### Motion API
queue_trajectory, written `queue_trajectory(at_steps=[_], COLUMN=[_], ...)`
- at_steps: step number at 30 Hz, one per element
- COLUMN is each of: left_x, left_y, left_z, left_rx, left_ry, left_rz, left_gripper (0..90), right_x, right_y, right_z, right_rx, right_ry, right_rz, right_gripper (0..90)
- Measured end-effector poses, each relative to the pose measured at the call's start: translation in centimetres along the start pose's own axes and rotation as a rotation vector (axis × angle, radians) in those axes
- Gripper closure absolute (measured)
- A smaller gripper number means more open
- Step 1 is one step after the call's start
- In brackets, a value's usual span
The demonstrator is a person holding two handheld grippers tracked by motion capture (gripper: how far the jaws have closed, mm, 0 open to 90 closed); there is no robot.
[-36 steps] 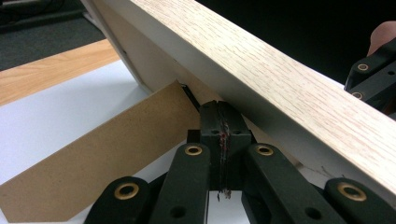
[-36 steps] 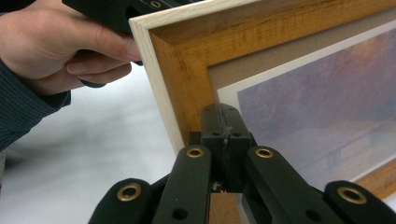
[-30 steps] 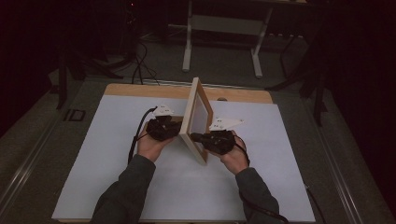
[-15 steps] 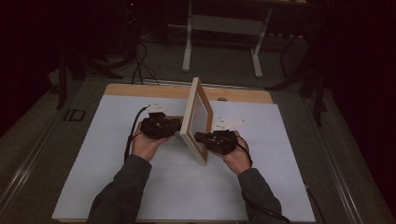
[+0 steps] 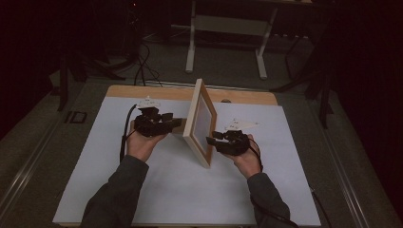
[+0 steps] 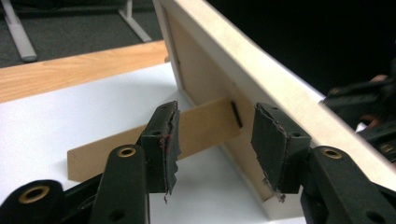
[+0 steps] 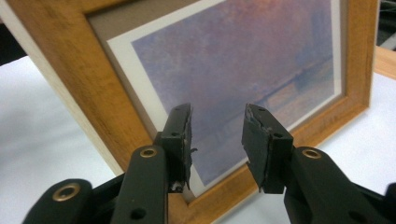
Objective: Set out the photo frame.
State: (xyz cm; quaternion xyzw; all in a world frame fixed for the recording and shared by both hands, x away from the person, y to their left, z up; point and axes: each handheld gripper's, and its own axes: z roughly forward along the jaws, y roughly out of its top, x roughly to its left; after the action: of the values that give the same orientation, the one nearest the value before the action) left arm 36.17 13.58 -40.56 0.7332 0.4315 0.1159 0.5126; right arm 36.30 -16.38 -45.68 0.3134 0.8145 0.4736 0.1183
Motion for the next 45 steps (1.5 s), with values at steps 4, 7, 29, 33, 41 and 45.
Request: queue_trajectory(at_steps=[4, 7, 29, 33, 41, 45], left_x=[-0.2, -0.6, -3.3, -3.9, -4.8, -5.2], left_y=[0.4, 0.5, 1.0, 0.9, 0.4, 0.1], left_z=[-0.3, -0.4, 0.5, 0.8, 1.8, 2.1], left_rx=[-0.007, -0.013, 0.017, 0.028, 0.065, 0.075], left_ry=[0.003, -0.009, -0.002, 0.003, -0.014, -0.015], left_rz=[-0.046, -0.060, -0.035, -0.026, -0.011, -0.001], left_gripper=[49.3, 48.1, 34.7, 32.6, 31.1, 30.8], right_x=[-0.1, -0.2, -0.3, -0.3, -0.3, -0.5], right_y=[-0.1, -0.3, -0.8, -0.8, -0.9, -0.9], right_z=[0.0, -0.1, -0.2, -0.2, -0.2, -0.4], right_rx=[0.002, -0.004, 0.009, 0.011, 0.011, 0.011], right_ry=[-0.002, -0.015, -0.034, -0.032, -0.036, -0.042], right_rz=[-0.005, -0.001, -0.009, -0.010, -0.011, -0.012], right_gripper=[59.9, 59.9, 58.6, 58.1, 56.7, 56.3])
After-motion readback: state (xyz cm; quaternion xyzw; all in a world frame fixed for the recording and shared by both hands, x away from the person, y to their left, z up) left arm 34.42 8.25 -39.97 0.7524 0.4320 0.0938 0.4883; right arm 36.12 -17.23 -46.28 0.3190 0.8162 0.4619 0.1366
